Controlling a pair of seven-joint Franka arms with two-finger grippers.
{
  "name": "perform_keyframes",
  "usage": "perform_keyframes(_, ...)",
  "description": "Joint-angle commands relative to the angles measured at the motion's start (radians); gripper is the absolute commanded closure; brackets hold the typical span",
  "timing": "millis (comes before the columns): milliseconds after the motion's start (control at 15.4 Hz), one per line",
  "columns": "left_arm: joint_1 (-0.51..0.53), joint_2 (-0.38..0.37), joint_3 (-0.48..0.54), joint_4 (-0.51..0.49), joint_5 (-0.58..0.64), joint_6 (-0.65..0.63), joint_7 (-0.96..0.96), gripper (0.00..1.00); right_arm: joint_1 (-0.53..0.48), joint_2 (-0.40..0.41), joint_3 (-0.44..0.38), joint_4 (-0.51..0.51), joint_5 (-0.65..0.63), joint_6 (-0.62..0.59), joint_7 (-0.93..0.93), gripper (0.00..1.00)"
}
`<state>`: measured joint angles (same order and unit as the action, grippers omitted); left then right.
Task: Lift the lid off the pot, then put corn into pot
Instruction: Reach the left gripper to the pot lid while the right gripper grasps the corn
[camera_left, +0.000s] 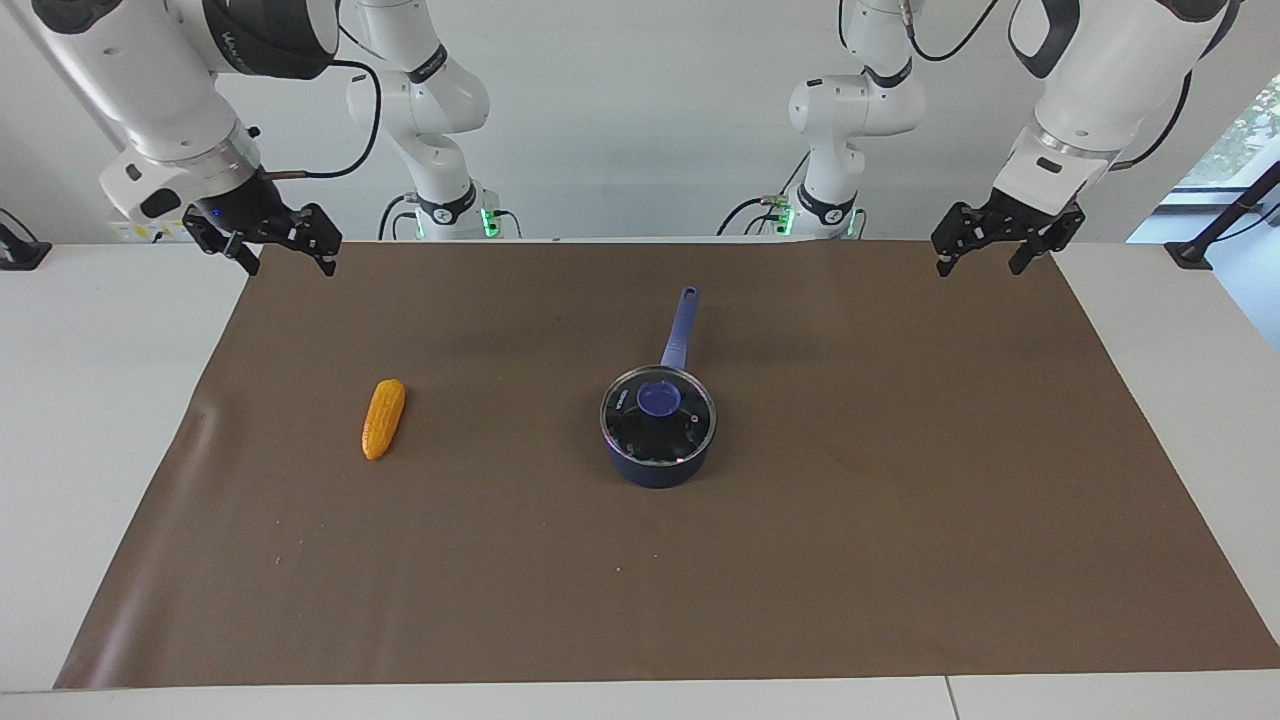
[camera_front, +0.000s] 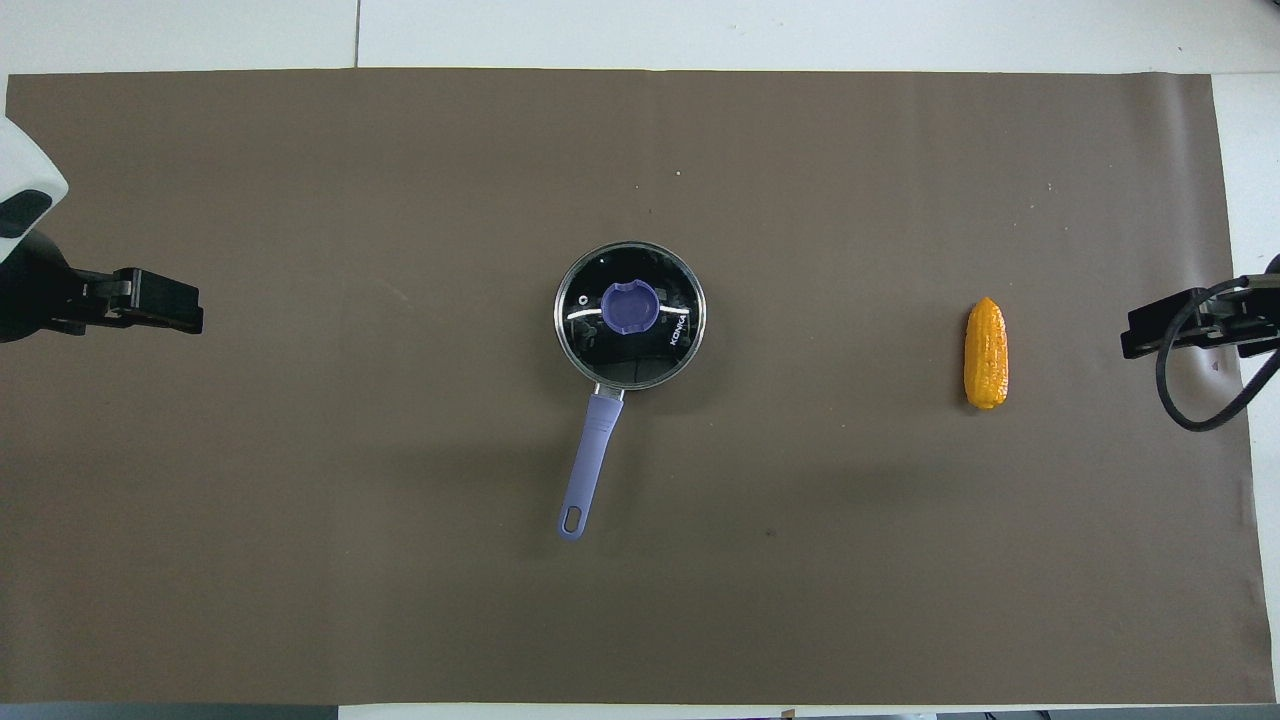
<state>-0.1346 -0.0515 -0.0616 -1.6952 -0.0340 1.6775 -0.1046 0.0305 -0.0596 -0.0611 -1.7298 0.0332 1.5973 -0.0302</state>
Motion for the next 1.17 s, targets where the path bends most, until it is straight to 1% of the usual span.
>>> perform_keyframes(0,-0.156,0.001,0.009,-0.038,-0.017,0.083,-0.131,0.0,-0.003,-0.098,0.004,-0.225,0.027,0.165,-0.019,0.0)
perform_keyframes(65,-0.209,0.037,0.008,-0.026,-0.02,0.125,-0.247,0.0,0.0,-0.106,0.004,-0.272,0.027,0.211,-0.02,0.0)
perform_keyframes(130,-0.253,0.077,0.008,-0.005,-0.032,0.16,-0.321,0.0,0.008,-0.1,0.004,-0.305,0.027,0.248,-0.02,0.0)
perform_keyframes(195,-0.293,0.126,0.009,0.04,-0.047,0.162,-0.331,0.0,0.017,-0.079,0.004,-0.333,0.027,0.283,-0.026,0.0)
perform_keyframes(325,-0.35,0.279,0.008,0.165,-0.069,0.145,-0.343,0.0,0.019,-0.013,0.004,-0.368,0.027,0.369,-0.023,0.0)
perform_keyframes(390,-0.378,0.339,0.008,0.22,-0.07,0.136,-0.351,0.0,0.016,0.018,0.004,-0.39,0.027,0.427,-0.025,0.0)
perform_keyframes(455,-0.396,0.385,0.008,0.254,-0.072,0.137,-0.353,0.0,0.017,0.041,0.004,-0.41,0.027,0.481,-0.025,0.0)
perform_keyframes(649,-0.454,0.47,0.011,0.317,-0.078,0.148,-0.366,0.0,0.017,0.105,0.004,-0.459,0.024,0.611,-0.027,0.01)
perform_keyframes(779,-0.476,0.577,0.014,0.437,-0.076,0.128,-0.366,0.0,0.011,0.13,0.004,-0.5,0.022,0.68,-0.025,0.05)
perform_keyframes(844,-0.477,0.611,0.014,0.469,-0.072,0.107,-0.366,0.0,0.009,0.148,0.004,-0.502,0.022,0.696,-0.023,0.05)
perform_keyframes(1104,-0.484,0.63,0.008,0.474,-0.014,0.11,-0.357,0.0,0.005,0.19,0.003,-0.507,0.019,0.701,-0.023,0.06)
